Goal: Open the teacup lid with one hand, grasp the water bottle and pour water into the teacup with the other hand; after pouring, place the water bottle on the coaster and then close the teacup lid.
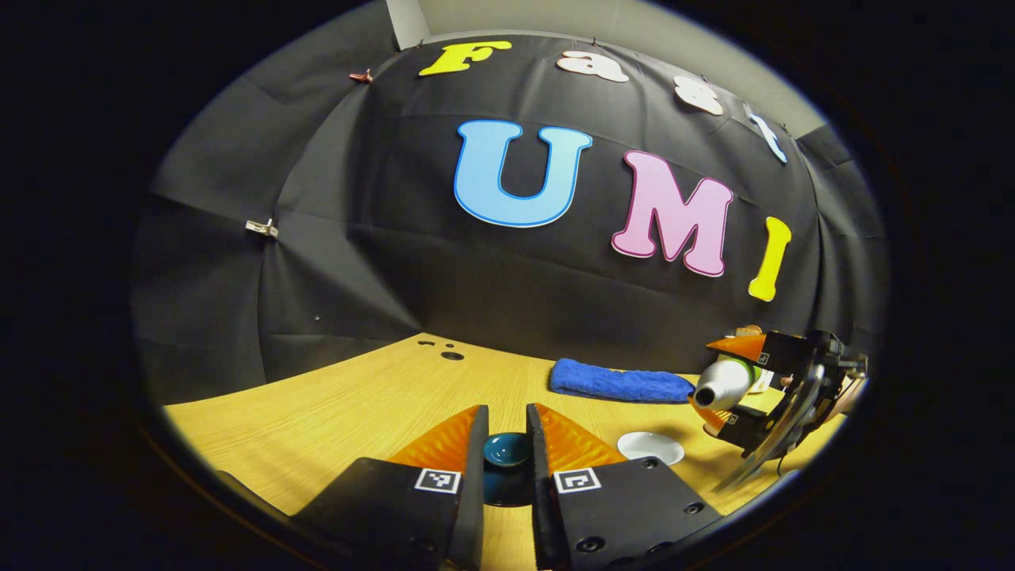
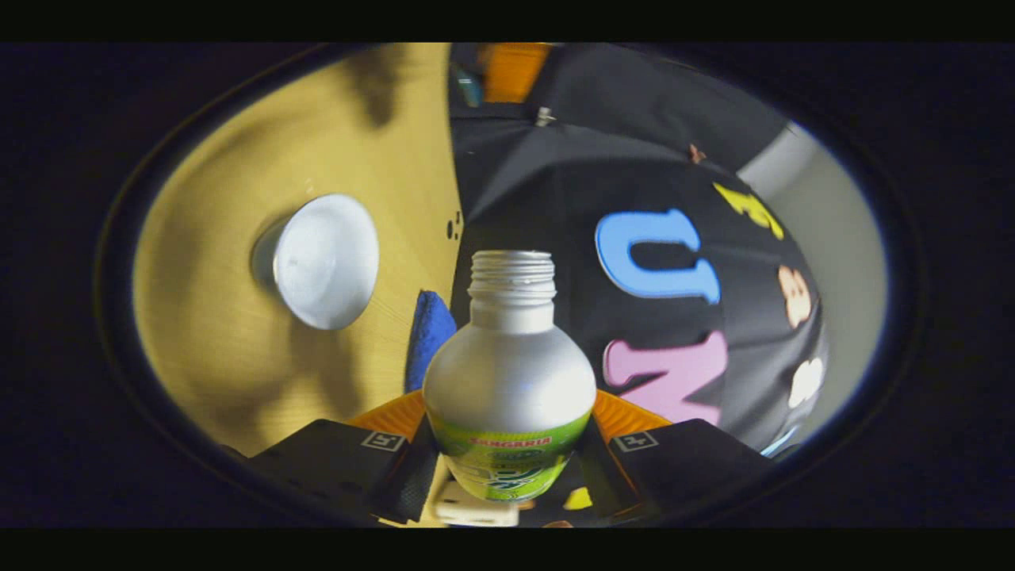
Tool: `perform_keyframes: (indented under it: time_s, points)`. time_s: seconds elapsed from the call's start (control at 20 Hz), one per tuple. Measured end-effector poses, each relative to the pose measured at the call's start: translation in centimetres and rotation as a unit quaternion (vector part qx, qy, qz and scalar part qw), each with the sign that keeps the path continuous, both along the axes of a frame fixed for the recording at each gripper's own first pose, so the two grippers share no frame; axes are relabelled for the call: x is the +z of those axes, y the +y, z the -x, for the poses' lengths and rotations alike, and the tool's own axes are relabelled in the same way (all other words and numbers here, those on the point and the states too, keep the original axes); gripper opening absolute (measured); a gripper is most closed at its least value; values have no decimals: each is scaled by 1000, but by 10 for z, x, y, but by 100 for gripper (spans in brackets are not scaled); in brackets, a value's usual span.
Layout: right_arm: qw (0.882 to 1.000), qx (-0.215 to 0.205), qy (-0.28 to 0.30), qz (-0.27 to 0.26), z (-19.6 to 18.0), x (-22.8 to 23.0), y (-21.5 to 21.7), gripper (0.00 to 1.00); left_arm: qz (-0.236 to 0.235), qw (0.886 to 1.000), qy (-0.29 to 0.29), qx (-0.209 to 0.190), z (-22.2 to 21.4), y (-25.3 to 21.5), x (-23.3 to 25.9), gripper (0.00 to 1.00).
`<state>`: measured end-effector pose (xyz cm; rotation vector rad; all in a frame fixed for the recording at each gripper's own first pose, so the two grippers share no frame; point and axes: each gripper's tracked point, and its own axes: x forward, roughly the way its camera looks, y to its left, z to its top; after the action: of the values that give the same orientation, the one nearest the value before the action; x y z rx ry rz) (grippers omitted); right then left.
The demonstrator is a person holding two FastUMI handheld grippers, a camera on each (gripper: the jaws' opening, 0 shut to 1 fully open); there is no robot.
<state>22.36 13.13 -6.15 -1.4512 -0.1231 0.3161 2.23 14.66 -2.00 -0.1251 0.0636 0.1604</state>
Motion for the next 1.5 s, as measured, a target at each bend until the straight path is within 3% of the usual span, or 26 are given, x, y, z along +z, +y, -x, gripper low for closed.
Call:
perform_keyframes:
  time_s: [0.2,0.35,0.6,0.8,0.95,1.05,1.15,1.35,1.5]
  points:
    - [988,-55,43,-141,12,9,-23,80,-8,1000,-4,-1,1,-4,5,29]
    - [961,-80,69,-257,21,30,-42,80,-14,1000,-5,-5,1,-10,5,29]
    - [889,-111,116,-428,37,63,-75,80,-23,1000,2,-14,0,-23,4,29]
    - [841,-114,140,-511,41,81,-96,79,-29,999,-3,-27,-1,-38,9,29]
    - [799,-85,175,-569,40,75,-91,79,-36,999,-5,-39,0,-50,11,29]
    - [792,-86,180,-577,27,62,-91,80,-40,998,-7,-46,-1,-57,11,29]
    - [796,-87,160,-578,14,53,-100,80,-47,998,0,-47,-3,-57,8,29]
    - [779,-85,171,-597,-13,25,-98,81,-53,998,2,-41,-1,-53,7,29]
    - [776,-105,171,-598,-29,6,-111,81,-55,998,6,-29,-1,-43,5,29]
